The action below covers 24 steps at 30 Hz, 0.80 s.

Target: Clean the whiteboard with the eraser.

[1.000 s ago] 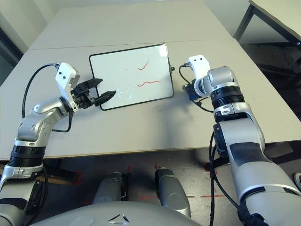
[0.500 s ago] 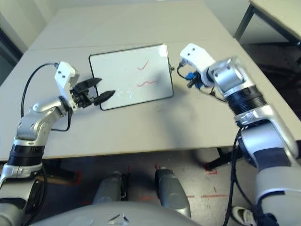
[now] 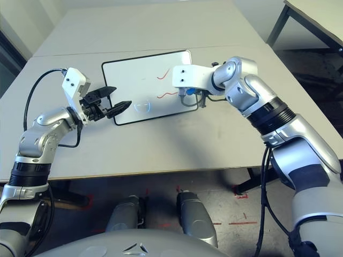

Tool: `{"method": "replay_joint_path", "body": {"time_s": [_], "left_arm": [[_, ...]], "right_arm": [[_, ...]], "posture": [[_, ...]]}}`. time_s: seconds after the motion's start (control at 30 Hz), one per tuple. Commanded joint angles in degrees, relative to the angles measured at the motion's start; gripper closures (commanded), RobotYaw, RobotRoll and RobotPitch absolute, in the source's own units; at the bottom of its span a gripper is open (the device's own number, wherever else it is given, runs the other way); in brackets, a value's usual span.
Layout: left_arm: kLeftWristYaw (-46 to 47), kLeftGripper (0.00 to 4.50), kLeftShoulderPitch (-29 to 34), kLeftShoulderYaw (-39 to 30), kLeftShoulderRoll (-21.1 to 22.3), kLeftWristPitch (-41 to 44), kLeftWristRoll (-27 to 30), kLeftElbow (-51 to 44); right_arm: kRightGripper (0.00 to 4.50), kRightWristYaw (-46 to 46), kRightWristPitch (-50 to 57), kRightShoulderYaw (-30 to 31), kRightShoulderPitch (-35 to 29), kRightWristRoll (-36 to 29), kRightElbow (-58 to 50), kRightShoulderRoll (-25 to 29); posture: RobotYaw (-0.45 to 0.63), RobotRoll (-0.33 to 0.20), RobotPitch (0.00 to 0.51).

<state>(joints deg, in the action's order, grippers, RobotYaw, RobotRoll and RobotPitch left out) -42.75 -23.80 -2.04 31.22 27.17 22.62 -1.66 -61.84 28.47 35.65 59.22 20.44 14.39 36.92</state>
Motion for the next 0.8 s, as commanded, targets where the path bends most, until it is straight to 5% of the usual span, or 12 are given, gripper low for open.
{"method": "replay_joint_path", "body": {"time_s": [0.03,0.8], "left_arm": [[-0.05,0.00,1.01,0.26,-0.02,-0.07,-0.52,-1.02],[-0.02,0.00,1.61,0.13,0.06,0.35,-0.35,-1.84]], "right_arm": [[4.30,-0.46,-1.74,0.42,0.99,2.05,2.58,-1.65],[4.31,2.98,-12.55,-0.99,5.73,6.65,25.19,-10.66]], "posture": [[-0.06,0.000,0.069],[-0.05,0.000,0.073]]}}
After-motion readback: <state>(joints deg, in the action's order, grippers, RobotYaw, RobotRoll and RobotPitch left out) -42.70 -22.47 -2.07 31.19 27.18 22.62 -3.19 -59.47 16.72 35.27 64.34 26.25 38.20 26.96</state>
